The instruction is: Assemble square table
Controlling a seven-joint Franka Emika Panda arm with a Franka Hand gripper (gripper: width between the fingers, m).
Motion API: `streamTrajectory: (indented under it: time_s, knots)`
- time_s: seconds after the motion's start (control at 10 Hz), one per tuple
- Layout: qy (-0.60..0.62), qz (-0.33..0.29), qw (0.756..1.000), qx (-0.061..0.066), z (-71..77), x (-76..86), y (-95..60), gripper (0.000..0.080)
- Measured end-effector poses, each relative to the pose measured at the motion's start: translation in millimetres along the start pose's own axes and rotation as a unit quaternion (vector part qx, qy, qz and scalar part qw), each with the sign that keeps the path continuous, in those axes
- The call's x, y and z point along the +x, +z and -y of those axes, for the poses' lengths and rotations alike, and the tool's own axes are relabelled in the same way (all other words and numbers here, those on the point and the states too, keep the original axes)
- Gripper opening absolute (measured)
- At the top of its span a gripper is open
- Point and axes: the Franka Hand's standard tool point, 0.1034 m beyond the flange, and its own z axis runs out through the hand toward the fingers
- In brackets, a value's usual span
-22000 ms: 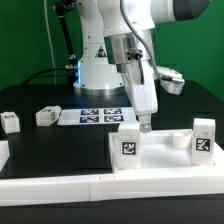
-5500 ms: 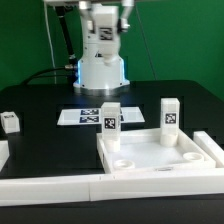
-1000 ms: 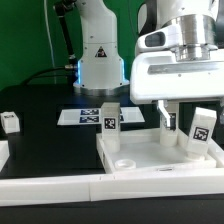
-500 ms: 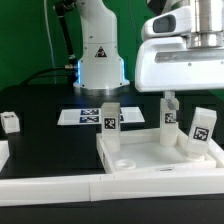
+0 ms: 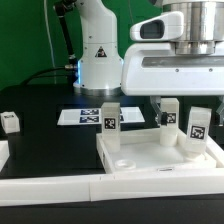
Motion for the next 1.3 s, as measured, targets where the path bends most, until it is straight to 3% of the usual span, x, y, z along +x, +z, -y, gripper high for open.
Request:
streamTrajectory:
  time_s: [0.1, 0.3, 0.4, 0.5, 0.9, 1.1, 1.2, 1.3]
  knots:
    - [0.010, 0.000, 1.000, 0.000, 0.0, 0.0, 0.0, 0.0649]
    - [0.011, 0.000, 1.000, 0.000, -0.2, 0.0, 0.1, 0.0383]
    - [0.061, 0.000, 0.998, 0.001, 0.7, 0.2, -0.2, 0.0383]
    - [0.097, 0.000, 0.995, 0.001, 0.6, -0.3, 0.2, 0.0293]
    - [0.235, 0.001, 0.972, 0.000, 0.9, -1.0, 1.1, 0.0293]
    - [0.353, 0.010, 0.936, 0.001, 2.9, -2.7, 2.3, 0.0293]
    - [0.408, 0.025, 0.913, -0.007, 7.7, -4.1, 0.9, 0.0293]
    - [0.478, 0.029, 0.878, 0.017, 9.8, 1.3, 1.1, 0.0293]
